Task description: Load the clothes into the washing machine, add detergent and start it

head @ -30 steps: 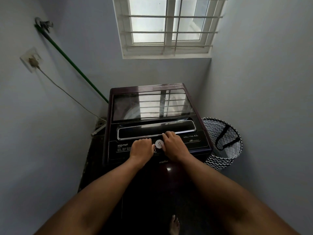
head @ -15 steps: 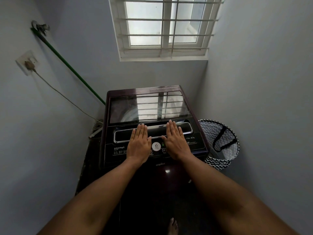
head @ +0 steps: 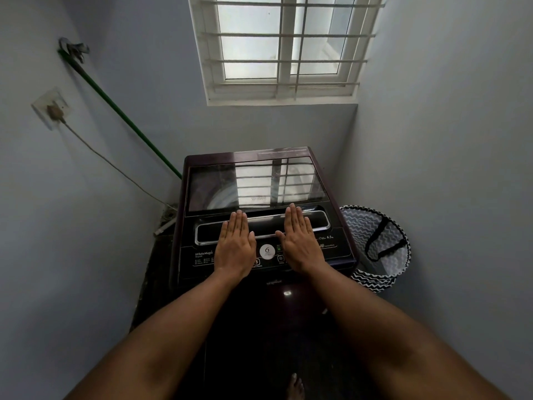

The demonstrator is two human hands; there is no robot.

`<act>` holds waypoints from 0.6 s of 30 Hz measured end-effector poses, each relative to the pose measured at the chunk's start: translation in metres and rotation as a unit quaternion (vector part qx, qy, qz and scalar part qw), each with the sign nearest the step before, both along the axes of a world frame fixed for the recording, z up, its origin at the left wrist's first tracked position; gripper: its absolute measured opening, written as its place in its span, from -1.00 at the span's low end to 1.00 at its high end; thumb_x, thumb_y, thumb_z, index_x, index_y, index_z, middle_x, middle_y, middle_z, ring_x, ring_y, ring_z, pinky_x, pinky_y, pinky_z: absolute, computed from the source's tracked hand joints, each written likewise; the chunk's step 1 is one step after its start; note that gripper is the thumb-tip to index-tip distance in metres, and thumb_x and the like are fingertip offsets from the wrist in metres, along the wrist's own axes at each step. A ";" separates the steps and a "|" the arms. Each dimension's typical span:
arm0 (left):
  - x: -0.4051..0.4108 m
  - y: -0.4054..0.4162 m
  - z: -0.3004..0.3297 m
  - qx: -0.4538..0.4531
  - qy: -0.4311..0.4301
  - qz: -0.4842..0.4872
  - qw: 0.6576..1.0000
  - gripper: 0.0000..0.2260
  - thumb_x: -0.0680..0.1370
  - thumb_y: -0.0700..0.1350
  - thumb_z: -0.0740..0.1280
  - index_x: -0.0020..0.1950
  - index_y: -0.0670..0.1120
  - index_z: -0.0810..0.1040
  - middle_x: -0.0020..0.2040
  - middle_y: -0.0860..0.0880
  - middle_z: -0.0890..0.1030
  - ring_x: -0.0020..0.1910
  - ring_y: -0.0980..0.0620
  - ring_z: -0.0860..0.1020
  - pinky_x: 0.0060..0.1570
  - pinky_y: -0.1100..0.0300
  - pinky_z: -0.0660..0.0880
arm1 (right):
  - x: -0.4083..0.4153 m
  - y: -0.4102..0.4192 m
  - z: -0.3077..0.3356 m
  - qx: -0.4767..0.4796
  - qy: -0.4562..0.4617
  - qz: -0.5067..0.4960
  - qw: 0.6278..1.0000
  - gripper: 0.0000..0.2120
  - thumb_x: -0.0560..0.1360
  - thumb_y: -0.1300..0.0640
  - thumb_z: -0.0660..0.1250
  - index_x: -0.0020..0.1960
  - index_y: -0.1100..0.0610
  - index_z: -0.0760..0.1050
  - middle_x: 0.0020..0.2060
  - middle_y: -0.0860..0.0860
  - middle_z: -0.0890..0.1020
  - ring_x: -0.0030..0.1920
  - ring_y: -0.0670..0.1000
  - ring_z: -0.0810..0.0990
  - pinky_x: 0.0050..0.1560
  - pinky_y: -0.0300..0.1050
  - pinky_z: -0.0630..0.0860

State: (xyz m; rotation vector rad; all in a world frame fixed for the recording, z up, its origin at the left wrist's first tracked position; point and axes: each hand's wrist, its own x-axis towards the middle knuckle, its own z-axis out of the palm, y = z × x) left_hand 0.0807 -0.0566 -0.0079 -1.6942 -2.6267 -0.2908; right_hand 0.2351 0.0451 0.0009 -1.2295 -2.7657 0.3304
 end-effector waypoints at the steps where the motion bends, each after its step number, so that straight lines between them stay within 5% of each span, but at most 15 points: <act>1: -0.001 0.000 0.000 0.003 -0.001 -0.002 1.000 -0.37 0.56 0.09 -0.39 0.59 -0.15 -0.15 0.61 -0.08 -0.17 0.57 0.00 -0.24 0.55 0.06 -0.22 | 0.000 0.000 0.000 0.002 -0.002 0.000 1.000 -0.36 0.66 -0.14 -0.23 0.56 0.19 -0.38 0.55 0.08 -0.37 0.54 0.02 -0.41 0.57 0.00 -0.28; 18: 0.001 0.002 0.001 0.001 -0.001 0.002 1.000 -0.37 0.56 0.08 -0.40 0.59 -0.15 -0.16 0.60 -0.09 -0.17 0.57 0.00 -0.24 0.56 0.05 -0.21 | -0.002 -0.003 0.000 -0.002 -0.006 0.008 1.000 -0.34 0.64 -0.17 -0.27 0.56 0.19 -0.41 0.54 0.08 -0.41 0.53 0.02 -0.43 0.56 0.00 -0.31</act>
